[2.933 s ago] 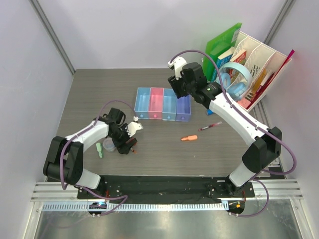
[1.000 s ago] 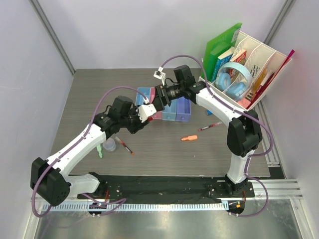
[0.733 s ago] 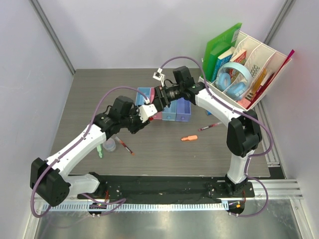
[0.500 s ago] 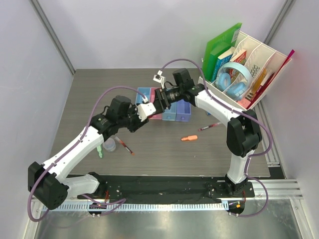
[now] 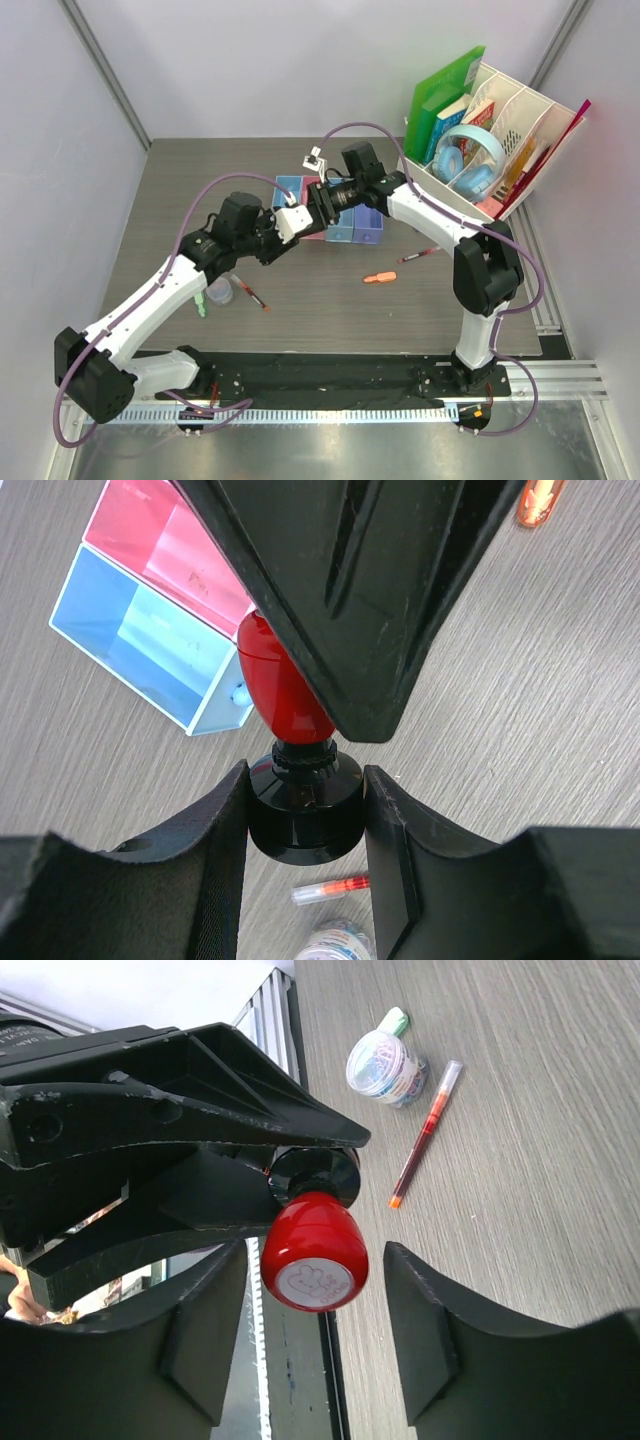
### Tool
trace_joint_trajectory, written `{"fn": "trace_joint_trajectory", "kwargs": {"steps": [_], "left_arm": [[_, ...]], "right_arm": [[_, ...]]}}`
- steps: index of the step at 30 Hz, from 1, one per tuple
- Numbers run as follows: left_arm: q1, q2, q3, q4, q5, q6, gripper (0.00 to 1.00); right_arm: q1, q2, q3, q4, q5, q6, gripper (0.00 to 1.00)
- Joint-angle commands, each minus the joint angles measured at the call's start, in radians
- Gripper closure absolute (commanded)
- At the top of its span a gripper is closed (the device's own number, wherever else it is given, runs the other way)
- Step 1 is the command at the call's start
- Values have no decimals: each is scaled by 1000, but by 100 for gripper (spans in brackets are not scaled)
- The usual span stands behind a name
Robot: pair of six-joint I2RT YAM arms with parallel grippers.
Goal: Sort the stationery into containers
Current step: Pick up the stationery from the center of the board, then place the stationery in the storage box.
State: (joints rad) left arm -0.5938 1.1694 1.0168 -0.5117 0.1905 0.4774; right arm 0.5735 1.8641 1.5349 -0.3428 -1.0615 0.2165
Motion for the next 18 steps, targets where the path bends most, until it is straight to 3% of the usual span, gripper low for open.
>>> {"fn": "trace_joint_trajectory", "kwargs": {"steps": [1,4,7,12,14,15,17,18], "left_arm": [[-4,-14,-4,58,4,-10,100],[-4,-11,-9,62,6,-8,100],[-4,-11,-14,62,7,-6,100],[-4,-8,-21,65,4,-6,100],[-6,-8,-21,65,-5,-6,87],[-6,-8,-24,67,-8,-8,64],[-6,-13,-26,73,-17,-5,48],[-6,-14,-27,72,-19,-2,30]], "right_arm": [[15,-6,37,36,-22,6,40],[23,-5,41,36,-23,9,45],[29,-8,42,41,-25,11,61],[40,-19,42,42,-12,15,69],[40,-22,42,42,-8,12,70],[40,-23,41,42,1,9,71],[40,-25,36,39,18,1,71],[39,-25,37,30,35,-8,71]]}}
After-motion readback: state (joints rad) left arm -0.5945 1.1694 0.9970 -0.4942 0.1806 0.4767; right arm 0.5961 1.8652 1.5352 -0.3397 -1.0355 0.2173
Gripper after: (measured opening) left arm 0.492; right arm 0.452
